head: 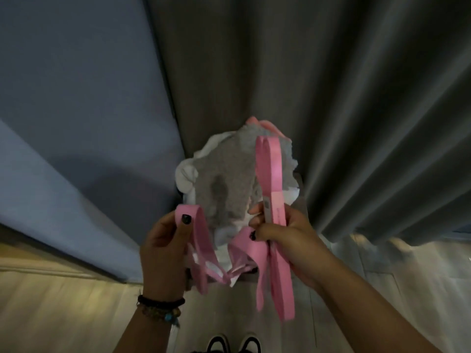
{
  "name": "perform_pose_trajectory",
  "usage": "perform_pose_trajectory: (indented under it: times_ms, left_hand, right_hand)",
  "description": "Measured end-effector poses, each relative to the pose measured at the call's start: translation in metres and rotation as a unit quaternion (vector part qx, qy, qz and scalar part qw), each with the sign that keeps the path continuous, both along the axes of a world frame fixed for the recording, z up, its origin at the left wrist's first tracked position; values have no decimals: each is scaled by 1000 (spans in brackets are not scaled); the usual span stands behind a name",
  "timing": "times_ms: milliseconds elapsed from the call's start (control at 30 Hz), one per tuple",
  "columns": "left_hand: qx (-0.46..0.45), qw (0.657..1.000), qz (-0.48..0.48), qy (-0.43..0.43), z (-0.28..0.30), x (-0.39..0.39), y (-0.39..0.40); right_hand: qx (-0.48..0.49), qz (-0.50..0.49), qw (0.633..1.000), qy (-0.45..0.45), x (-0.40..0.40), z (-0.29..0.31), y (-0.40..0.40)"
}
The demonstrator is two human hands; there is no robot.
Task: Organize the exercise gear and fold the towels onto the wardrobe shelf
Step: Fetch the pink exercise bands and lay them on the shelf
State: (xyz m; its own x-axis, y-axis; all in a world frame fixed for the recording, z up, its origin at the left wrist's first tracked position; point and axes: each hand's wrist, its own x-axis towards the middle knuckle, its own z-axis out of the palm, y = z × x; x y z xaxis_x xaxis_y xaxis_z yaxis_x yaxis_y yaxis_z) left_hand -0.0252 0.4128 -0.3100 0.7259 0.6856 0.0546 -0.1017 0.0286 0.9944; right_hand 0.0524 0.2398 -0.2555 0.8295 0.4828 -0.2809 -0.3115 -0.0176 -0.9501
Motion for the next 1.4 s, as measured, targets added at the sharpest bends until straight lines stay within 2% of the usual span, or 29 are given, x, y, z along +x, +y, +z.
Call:
perform_pose_trajectory:
  times_ms: [100,167,267,367,600,733,867,1033,1267,1400]
  left_hand:
    - [-8,998,-10,-64,27,1,12]
    - [30,995,-43,-81,46,0,20]
    - [90,991,-89,-54,69,-1,26]
    - [147,985,-81,-28,74,1,24]
    - [200,964,171,42,52,5,-8]
    - [153,950,265,57,35,-8,-25]
    - [96,916,378,90,22,-26,-38]
    - [53,888,435,138,10,-50,-42]
    - [16,834,524,172,-8,-90,-23]
    - [-12,822,545,163,-15,-126,2]
  right_hand:
    - [17,37,999,-17,12,38,20]
    - [39,45,998,-20,17,59,34]
    - [62,60,996,-29,24,83,52]
    - [76,95,992,-27,31,97,65]
    - [37,241,969,-41,58,87,77]
    - [1,315,948,-46,63,69,74]
    - [-42,373,923,-82,62,48,77]
    - [-87,455,876,-135,47,17,87]
    - [-133,491,857,-82,11,-11,124]
    - [-153,517,831,-136,-15,-19,156]
